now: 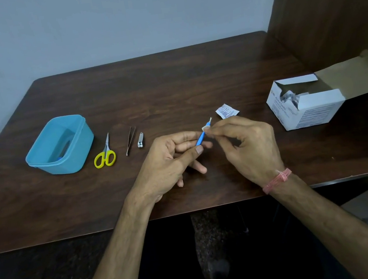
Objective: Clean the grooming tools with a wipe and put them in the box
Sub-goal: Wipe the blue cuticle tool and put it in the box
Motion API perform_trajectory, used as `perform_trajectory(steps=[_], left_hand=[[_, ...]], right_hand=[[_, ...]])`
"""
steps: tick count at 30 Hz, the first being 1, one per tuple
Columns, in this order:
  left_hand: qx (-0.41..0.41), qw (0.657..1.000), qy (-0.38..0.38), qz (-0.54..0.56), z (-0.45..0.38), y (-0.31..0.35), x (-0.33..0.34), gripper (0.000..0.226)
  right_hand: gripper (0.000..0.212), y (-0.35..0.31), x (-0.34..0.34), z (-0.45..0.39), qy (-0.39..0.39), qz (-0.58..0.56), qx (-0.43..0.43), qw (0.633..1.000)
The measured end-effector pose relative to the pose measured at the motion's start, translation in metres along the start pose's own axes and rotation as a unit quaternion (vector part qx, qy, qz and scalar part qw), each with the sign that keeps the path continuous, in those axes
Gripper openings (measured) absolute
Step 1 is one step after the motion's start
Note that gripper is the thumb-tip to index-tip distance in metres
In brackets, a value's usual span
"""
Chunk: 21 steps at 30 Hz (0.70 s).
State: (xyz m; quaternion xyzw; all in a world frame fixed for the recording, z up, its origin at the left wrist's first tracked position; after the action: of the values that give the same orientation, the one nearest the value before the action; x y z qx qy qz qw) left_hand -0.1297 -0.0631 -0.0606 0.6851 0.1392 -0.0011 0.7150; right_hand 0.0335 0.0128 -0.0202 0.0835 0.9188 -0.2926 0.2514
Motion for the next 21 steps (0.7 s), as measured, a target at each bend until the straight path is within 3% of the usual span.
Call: perform_trajectory(steps=[8,12,16,21], left_hand=[[0.011,1.000,-0.006,0.005,-0.0010,0.0001,0.0009,0.029],[0.011,1.000,-0.004,0.008,-0.0009,-0.0010,0.0018,0.029],[0.018,1.000,0.006,0.005,-0.0009,-0.0025,0.0012,0.029],[0.013,1.000,0.017,-0.004,-0.0011,-0.0040,-0.0003,0.030]], right_hand=[[0.024,-0.0005,0.0011,-0.0017,-0.009,-0.012,0.002,1.000],[0.020,0.0065,-0.0051,-0.0035,0.027,0.004,0.031,0.999],[0.024,-0.0003,0.0011,-0.0001,-0.011,-0.007,0.000,1.000],[0.023,0.0027,0.0004,-0.0003,0.000,0.002,0.006,1.000]])
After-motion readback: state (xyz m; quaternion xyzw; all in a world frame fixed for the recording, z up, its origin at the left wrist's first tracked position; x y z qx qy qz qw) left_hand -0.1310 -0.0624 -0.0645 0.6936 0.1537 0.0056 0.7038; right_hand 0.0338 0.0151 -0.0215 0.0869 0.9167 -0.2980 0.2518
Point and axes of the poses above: each hand's wrist, its own z-axis away from the middle knuckle, its own x-axis out of the palm, y = z × x, the point moved 9 cm from there along -z, towards the middle knuckle
